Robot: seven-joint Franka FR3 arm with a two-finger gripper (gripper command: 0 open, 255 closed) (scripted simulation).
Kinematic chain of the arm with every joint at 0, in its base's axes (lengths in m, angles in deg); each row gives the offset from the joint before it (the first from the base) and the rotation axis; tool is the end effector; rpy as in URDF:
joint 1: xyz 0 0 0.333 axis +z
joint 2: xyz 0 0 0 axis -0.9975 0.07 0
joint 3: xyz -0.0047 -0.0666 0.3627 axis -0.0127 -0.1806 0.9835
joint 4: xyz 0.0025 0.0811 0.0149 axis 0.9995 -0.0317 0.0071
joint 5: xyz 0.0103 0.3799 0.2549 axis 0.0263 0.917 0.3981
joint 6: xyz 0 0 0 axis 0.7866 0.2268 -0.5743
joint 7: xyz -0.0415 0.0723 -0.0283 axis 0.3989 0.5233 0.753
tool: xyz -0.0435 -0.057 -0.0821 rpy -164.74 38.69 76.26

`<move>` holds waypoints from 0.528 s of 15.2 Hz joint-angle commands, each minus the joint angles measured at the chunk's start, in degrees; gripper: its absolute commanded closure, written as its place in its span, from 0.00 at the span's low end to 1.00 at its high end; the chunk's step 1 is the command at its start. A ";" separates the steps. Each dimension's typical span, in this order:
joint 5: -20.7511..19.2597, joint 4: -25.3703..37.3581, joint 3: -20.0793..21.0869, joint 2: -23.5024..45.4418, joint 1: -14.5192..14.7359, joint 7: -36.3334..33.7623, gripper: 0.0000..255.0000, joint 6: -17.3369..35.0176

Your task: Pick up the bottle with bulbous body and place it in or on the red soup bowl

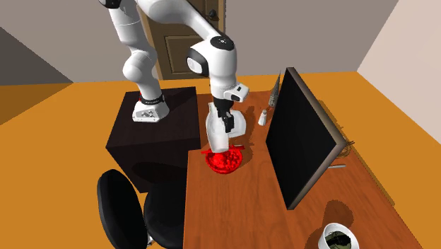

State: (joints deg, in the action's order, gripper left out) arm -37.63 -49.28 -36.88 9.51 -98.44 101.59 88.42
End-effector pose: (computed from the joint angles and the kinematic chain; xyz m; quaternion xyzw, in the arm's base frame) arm 0.3961 -0.4257 0.4009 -0.9953 -0.0956 -0.0164 0.0043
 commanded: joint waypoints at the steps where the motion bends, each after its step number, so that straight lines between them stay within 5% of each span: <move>1: -1.38 1.80 0.21 -1.92 0.15 -1.20 0.00 -3.40; 8: -1.88 2.67 0.32 -2.68 0.13 -1.57 0.00 -4.90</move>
State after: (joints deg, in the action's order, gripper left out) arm -39.50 -46.62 -36.56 6.84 -98.31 100.03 83.55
